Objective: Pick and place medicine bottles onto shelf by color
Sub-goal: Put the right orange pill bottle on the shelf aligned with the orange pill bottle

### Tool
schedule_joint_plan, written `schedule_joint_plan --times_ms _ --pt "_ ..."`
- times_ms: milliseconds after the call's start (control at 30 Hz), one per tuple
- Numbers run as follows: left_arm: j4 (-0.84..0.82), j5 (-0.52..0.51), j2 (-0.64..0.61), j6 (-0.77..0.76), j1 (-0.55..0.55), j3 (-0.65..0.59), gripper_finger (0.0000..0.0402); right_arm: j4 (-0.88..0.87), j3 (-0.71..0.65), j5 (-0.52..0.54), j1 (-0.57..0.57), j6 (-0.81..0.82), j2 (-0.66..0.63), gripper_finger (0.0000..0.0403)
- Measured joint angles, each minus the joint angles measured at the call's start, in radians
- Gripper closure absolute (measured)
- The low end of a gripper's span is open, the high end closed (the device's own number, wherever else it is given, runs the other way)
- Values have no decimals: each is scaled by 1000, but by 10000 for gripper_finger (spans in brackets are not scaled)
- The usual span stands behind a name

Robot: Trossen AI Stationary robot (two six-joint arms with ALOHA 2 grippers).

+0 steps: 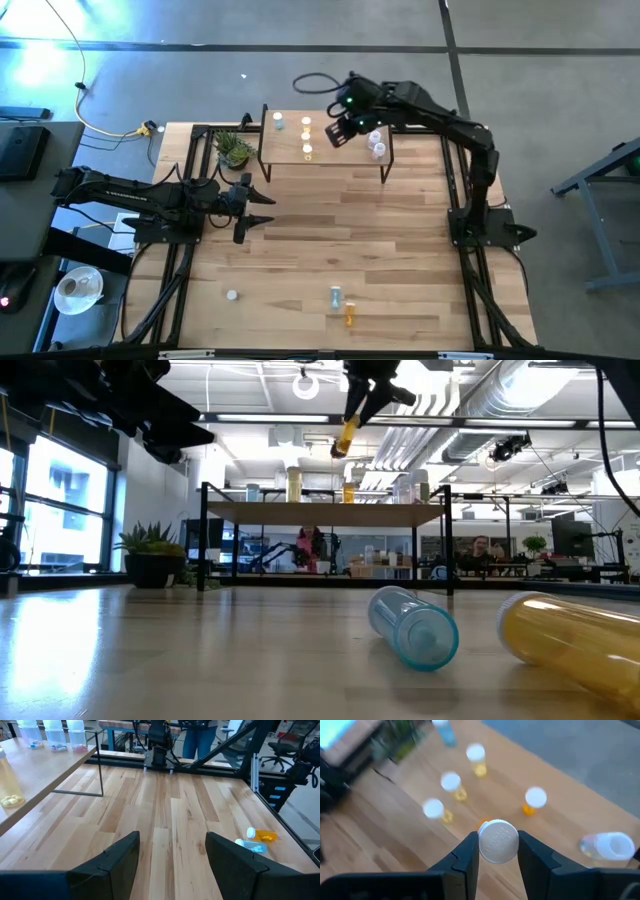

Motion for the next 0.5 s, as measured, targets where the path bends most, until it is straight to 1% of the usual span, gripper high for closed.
schedule_joint_plan --times_ms 133,500 --pt "-1 0 0 0 0 0 186 -42 0 4 1 -17 42 304" --pt "-2 0 0 3 0 0 186 -43 -1 6 -3 -116 132 304"
